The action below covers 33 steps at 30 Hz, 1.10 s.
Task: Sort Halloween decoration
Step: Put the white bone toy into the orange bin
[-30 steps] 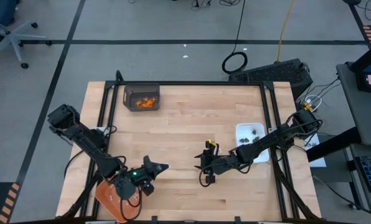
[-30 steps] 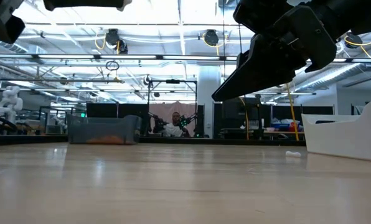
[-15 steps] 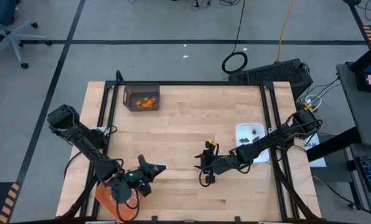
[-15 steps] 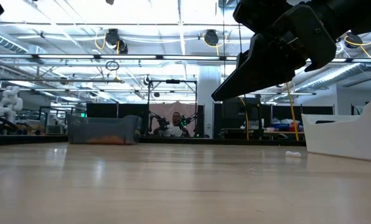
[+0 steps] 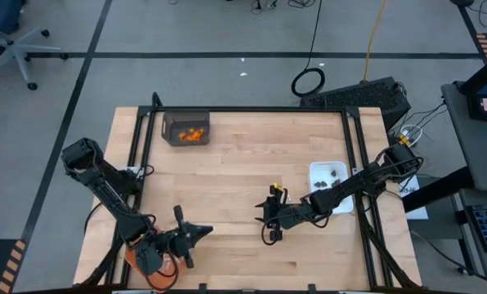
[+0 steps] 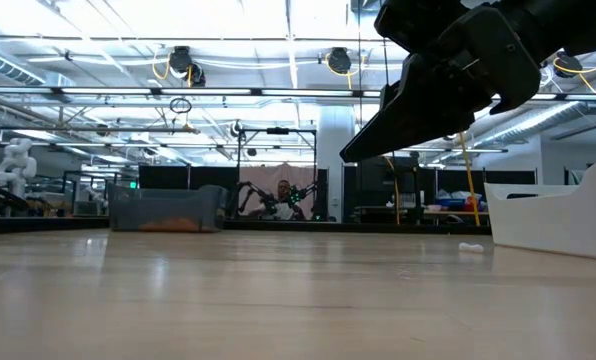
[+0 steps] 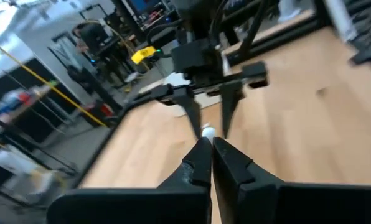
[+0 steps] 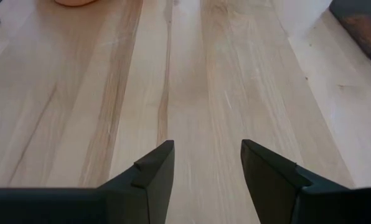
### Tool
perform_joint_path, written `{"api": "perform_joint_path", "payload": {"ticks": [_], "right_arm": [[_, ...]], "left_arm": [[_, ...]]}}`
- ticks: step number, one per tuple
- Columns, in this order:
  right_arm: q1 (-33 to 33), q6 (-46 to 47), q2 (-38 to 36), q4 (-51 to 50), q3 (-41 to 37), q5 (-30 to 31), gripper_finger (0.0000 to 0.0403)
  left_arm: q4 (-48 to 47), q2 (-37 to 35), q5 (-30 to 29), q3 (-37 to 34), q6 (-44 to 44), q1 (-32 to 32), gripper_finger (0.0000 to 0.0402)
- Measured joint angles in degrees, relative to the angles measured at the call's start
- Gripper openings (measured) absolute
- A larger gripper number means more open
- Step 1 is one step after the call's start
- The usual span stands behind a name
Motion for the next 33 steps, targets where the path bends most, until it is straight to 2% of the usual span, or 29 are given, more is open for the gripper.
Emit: {"api": "perform_joint_path", "payload": {"ticks": [8,16,24,28,33], "right_arm": [[0.02,1.11,0.0,0.0,0.0,-0.11,0.0171],[0.07,2.49,0.0,0.0,0.0,-0.15,0.0171],[1.61,2.95,0.0,0.02,0.0,-0.13,0.0171],[2.4,3.0,0.0,0.61,0.0,-0.09,0.0171],[2.98,4.05,0.0,1.31,0.0,-0.08,0.0171]], "left_arm": [[-0.49,0.0,0.01,1.73,-15.91,-5.16,0.0004],[-1.07,0.0,1.58,4.04,-22.49,-12.51,0.0004],[-12.05,0.0,4.55,4.04,-41.73,-18.76,0.0004],[-19.97,0.0,11.1,4.04,-52.41,-19.82,0.0004],[-33.3,0.0,24.62,4.04,-66.92,-19.43,0.0004]]}}
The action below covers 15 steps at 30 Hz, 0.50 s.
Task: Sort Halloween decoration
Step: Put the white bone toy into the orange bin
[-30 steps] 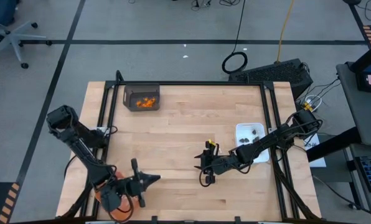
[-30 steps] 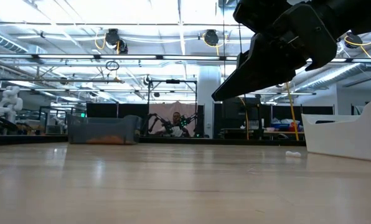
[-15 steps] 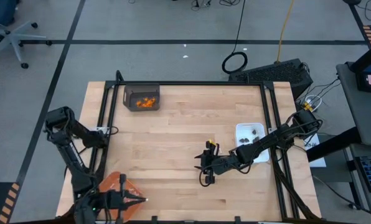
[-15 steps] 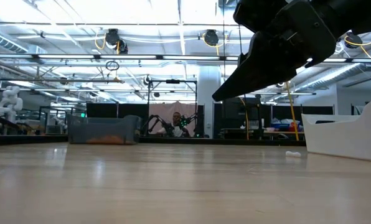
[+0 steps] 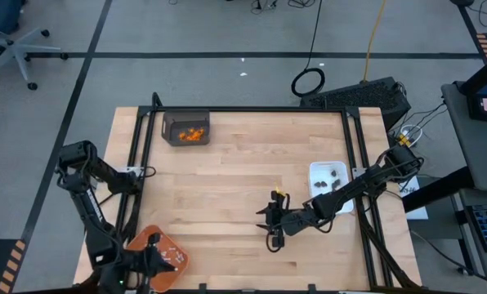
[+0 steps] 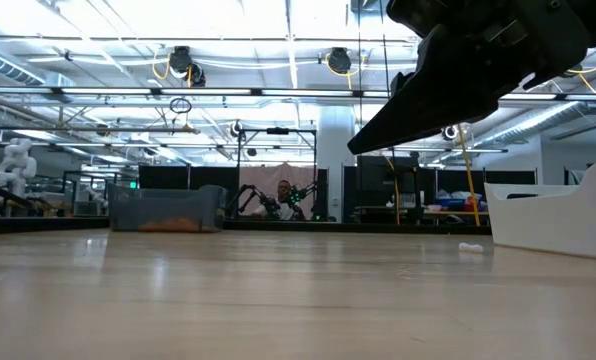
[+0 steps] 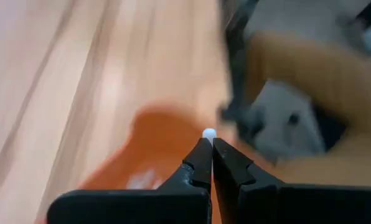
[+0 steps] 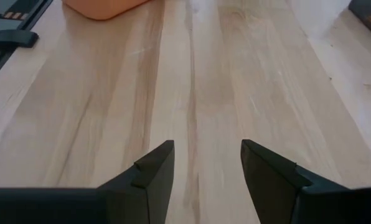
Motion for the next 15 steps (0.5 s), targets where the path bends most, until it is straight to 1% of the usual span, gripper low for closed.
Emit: {"api": "perform_joint_path", "payload": {"ticks": [3,5,8,15], "right_arm": [[0.04,0.07,0.0,-0.02,0.0,0.03,0.0171],[0.04,0.2,0.0,0.0,0.0,0.1,0.0171],[0.04,0.2,0.0,-0.01,0.0,0.1,0.0171],[0.02,0.09,0.11,0.01,0.0,0.17,0.0171]], "left_arm": [[-8.44,0.0,7.58,0.0,-7.25,0.77,0.0004],[-12.5,0.0,12.07,-0.02,-10.42,1.35,0.0004],[-14.73,0.0,16.61,-0.02,-11.4,2.09,0.0004],[-16.28,0.0,24.06,-0.02,-11.1,4.71,0.0004]]}}
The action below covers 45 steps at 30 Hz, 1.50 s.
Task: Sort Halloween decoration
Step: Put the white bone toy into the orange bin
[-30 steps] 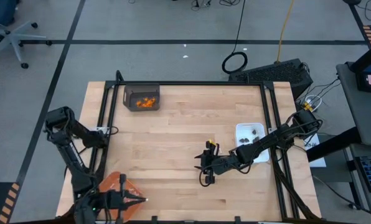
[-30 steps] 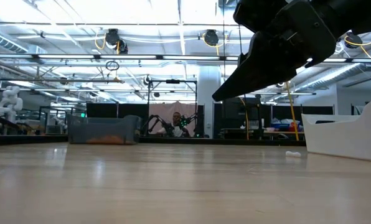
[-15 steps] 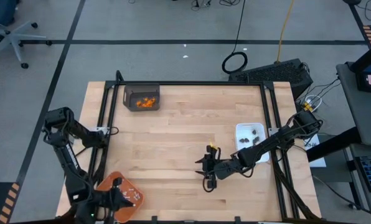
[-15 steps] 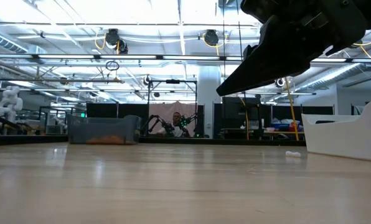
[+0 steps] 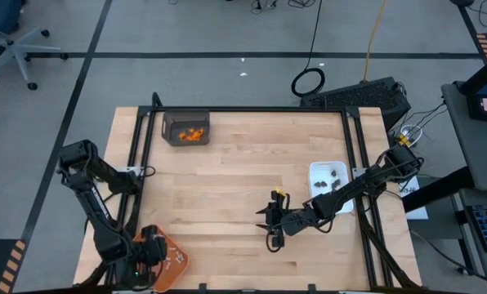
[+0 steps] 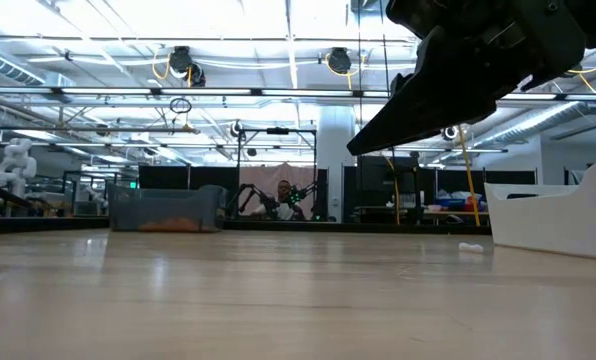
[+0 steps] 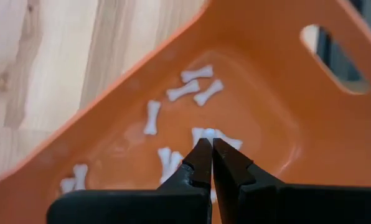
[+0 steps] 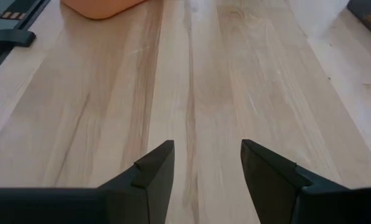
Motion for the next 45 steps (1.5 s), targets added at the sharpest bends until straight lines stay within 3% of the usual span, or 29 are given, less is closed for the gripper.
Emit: {"api": "perform_joint_path", "payload": {"ticks": [10,18,28,35,40,45], "right_arm": [[-0.86,-1.48,3.97,2.93,0.02,0.21,0.0171],[-1.06,-2.1,3.63,5.02,0.02,-0.17,0.0171],[-0.96,-1.21,3.23,3.99,0.02,-0.26,0.0171],[-0.68,11.4,-4.98,-12.26,0.02,0.0,0.0171],[-0.73,21.21,-12.08,-29.57,0.04,0.09,0.0171],[-1.18,24.0,-14.12,-42.04,0.04,-0.26,0.0171]], "left_arm": [[-2.6,0.0,5.49,0.0,0.07,2.83,0.0004],[-3.4,0.0,5.53,0.0,-1.5,2.86,0.0006],[-4.23,0.0,6.56,0.0,-4.56,3.47,0.0088],[-3.78,0.0,5.07,0.87,-2.65,3.33,0.0097],[-3.78,0.0,-2.64,2.98,6.08,3.18,0.0097],[-3.58,0.0,-13.9,4.42,11.74,3.15,0.0097]]}}
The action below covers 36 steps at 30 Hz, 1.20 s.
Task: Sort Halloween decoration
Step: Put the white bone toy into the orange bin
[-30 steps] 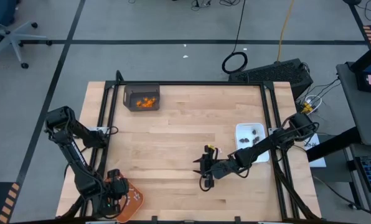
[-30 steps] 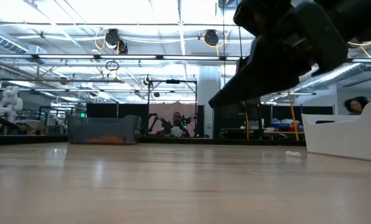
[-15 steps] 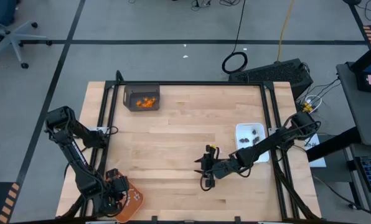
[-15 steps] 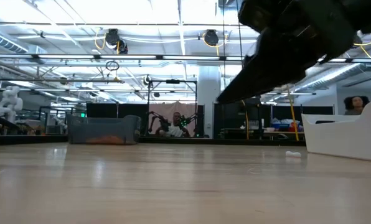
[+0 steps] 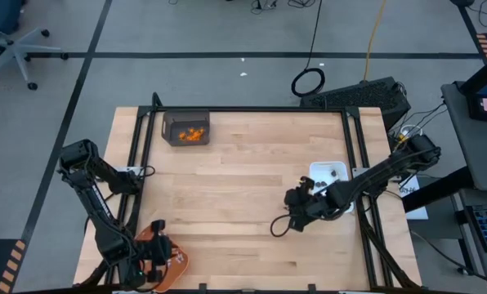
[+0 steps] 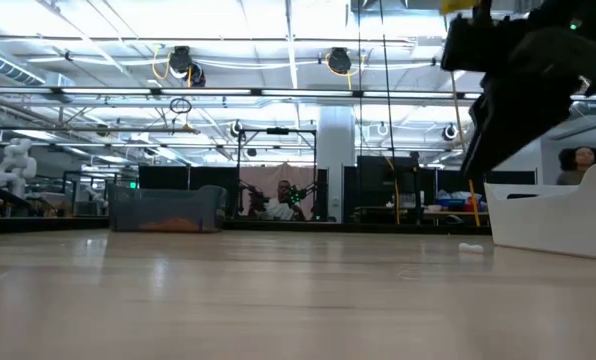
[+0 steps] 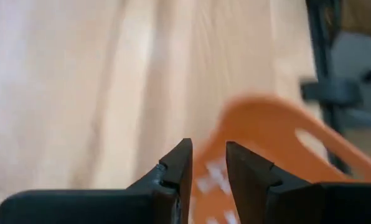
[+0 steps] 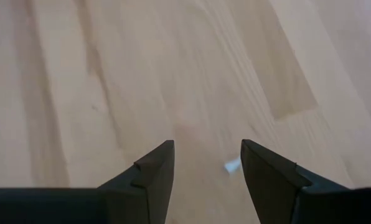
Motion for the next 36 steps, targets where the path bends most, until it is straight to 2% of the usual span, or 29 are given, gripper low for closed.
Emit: {"api": "perform_joint_path", "payload": {"ticks": [3,6,10,15,19,26,36], "right_arm": [[-1.56,-0.38,0.31,-2.49,0.0,-2.11,0.017],[-3.73,-4.58,0.52,-4.15,0.0,-4.72,0.0161],[-6.85,-16.13,0.5,-6.86,0.0,-8.65,0.0142],[-9.32,-28.37,0.5,-8.16,0.0,-8.91,0.0131],[-11.56,-33.19,0.54,-7.26,0.0,-9.33,0.0134],[-14.76,-39.04,3.94,-5.86,0.0,-16.59,0.0158],[-15.72,-42.25,6.34,-4.13,0.0,-20.91,0.0182]], "left_arm": [[-0.18,0.0,-7.88,0.02,2.31,-0.09,0.0097],[-0.13,0.0,-15.39,0.02,4.33,-0.1,0.0097],[-0.11,0.0,-24.41,0.02,5.46,-0.09,0.0097],[0.31,0.0,-32.06,0.02,6.97,0.5,0.0097],[0.37,0.0,-34.61,0.02,8.0,2.01,0.0097],[0.46,0.0,-34.77,0.02,11.32,5.56,0.0097],[0.37,0.0,-34.69,0.0,13.02,8.52,0.0097]]}}
